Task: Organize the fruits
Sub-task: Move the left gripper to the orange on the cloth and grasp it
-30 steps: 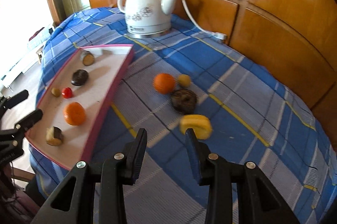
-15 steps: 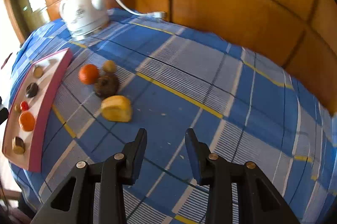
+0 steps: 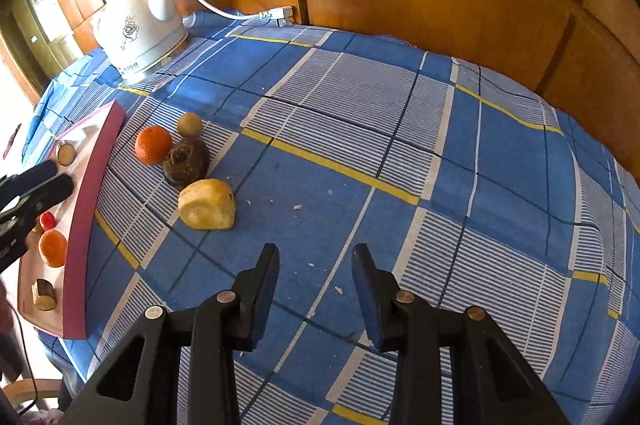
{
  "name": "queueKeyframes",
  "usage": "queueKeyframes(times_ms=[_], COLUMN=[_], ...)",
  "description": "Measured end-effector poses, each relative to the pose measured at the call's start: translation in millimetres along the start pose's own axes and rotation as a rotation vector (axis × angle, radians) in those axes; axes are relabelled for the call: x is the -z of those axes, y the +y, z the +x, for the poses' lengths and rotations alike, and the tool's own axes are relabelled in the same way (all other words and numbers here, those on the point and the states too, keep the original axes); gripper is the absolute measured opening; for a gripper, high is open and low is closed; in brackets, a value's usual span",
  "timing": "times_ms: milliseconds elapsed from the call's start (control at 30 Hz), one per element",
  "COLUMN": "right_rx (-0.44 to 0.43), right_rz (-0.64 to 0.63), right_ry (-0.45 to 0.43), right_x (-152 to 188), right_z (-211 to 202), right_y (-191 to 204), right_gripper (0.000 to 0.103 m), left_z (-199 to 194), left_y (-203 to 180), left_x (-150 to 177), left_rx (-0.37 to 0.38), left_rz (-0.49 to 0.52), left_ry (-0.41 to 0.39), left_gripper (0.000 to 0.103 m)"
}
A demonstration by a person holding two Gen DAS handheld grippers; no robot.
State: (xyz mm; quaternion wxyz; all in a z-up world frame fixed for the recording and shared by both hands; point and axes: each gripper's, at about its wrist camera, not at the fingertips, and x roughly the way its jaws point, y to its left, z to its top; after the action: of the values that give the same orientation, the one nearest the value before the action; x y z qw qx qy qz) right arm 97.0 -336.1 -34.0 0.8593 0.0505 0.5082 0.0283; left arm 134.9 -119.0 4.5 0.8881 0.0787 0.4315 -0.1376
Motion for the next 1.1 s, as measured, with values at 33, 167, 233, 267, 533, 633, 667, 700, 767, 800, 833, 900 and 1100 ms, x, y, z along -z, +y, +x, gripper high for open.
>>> queueKeyframes(times_ms=[33, 167, 233, 267, 533, 633, 667, 700, 767, 800, 833, 900, 1100], right_rx=[-0.002, -0.015, -0.022, -0.024, -0.032, -0.029, -0.028, -0.03, -0.031, -0.029, -0.028, -0.029, -0.021], right_rz=[0.0, 0.011, 0.018, 0.02, 0.028, 0.024, 0.021, 0.019, 0.012, 0.009, 0.008, 0.008, 0.008], right_ry=[-0.004, -0.014, -0.015, -0.015, -0.013, -0.013, -0.016, -0.017, -0.022, -0.028, -0.03, -0.032, -0.026], right_x=[-0.7, -2.7, -3.8, -4.4, -6.8, -7.2, -7.4, -7.6, -7.4, -7.5, -7.5, -7.8, -7.9], right_z=[-1.4, -4.7, -5.3, -5.1, -4.2, -4.3, -4.9, -5.2, -6.8, -7.9, -8.6, -9.4, -8.6], right_y=[0.2, -0.6, -1.6, -1.7, -3.1, -2.2, -1.5, -1.2, -0.1, 0.1, 0.3, -0.4, -1.3], right_gripper=[0.038, 0.038, 0.038, 0.038, 0.038, 0.038, 0.038, 0.038, 0.038, 0.038, 0.038, 0.038, 0.038], left_z=[3.9, 29.9, 41.0, 47.3, 82.5, 99.9, 104.0, 105.4, 103.1, 100.6, 97.1, 87.2, 43.8], left_y=[-1.0, -1.0, 1.3, 2.4, 3.8, 6.5, 9.0, 10.7, 14.1, 15.6, 16.2, 15.0, -6.5], left_x=[-3.0, -17.0, -22.0, -25.3, -42.3, -38.1, -35.9, -35.5, -35.6, -35.0, -33.9, -29.1, -7.7], left_rx=[0.006, 0.037, 0.058, 0.059, 0.069, 0.061, 0.061, 0.06, 0.074, 0.074, 0.081, 0.085, 0.094], left_rz=[-0.003, -0.064, -0.108, -0.13, -0.194, -0.208, -0.219, -0.229, -0.241, -0.247, -0.247, -0.22, -0.112], left_ry=[0.008, 0.069, 0.09, 0.099, 0.118, 0.159, 0.161, 0.154, 0.163, 0.16, 0.156, 0.149, 0.091], left_gripper=[0.049, 0.051, 0.052, 0.054, 0.055, 0.056, 0.056, 0.054, 0.04, 0.04, 0.04, 0.04, 0.04])
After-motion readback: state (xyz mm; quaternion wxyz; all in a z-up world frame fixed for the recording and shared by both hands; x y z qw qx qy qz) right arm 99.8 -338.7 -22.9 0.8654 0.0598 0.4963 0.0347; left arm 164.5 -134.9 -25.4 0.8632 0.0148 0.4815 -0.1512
